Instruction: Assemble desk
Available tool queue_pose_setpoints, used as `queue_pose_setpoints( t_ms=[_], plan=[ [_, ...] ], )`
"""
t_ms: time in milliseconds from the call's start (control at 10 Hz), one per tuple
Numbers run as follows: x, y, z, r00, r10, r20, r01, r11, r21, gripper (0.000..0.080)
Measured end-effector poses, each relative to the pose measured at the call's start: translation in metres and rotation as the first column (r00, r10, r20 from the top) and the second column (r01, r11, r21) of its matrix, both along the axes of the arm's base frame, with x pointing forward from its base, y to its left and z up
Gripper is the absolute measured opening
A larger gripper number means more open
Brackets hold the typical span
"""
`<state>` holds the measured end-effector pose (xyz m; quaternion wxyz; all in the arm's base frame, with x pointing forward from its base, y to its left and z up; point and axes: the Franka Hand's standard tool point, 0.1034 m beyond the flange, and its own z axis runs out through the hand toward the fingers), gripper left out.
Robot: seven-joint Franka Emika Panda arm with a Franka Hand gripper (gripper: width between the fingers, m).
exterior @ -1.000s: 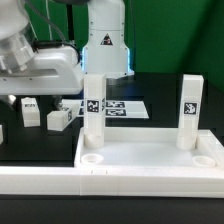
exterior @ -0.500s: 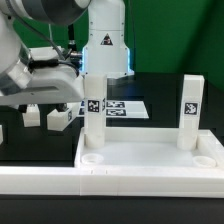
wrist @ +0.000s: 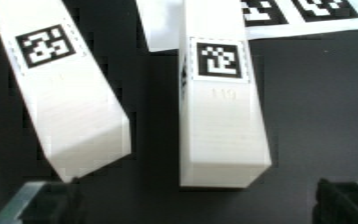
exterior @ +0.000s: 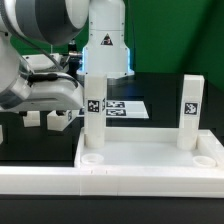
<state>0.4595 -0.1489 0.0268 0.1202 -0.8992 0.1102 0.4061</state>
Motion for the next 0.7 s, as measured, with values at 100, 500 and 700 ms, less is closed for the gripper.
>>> queue_pose_setpoints(
  t_ms=[100,500,700],
  plan=[
    [0.0,0.0,-0.001,1.0,0.0,-0.001,0.0,1.0,0.0,0.0648],
    [-0.011,0.004,-0.008,1.0,-0.016,-0.014,0.016,1.0,-0.015,0.0648],
    [-0.014,0.006,-0.01,1.0,-0.021,-0.023,0.02,0.999,-0.027,0.0648]
  ],
)
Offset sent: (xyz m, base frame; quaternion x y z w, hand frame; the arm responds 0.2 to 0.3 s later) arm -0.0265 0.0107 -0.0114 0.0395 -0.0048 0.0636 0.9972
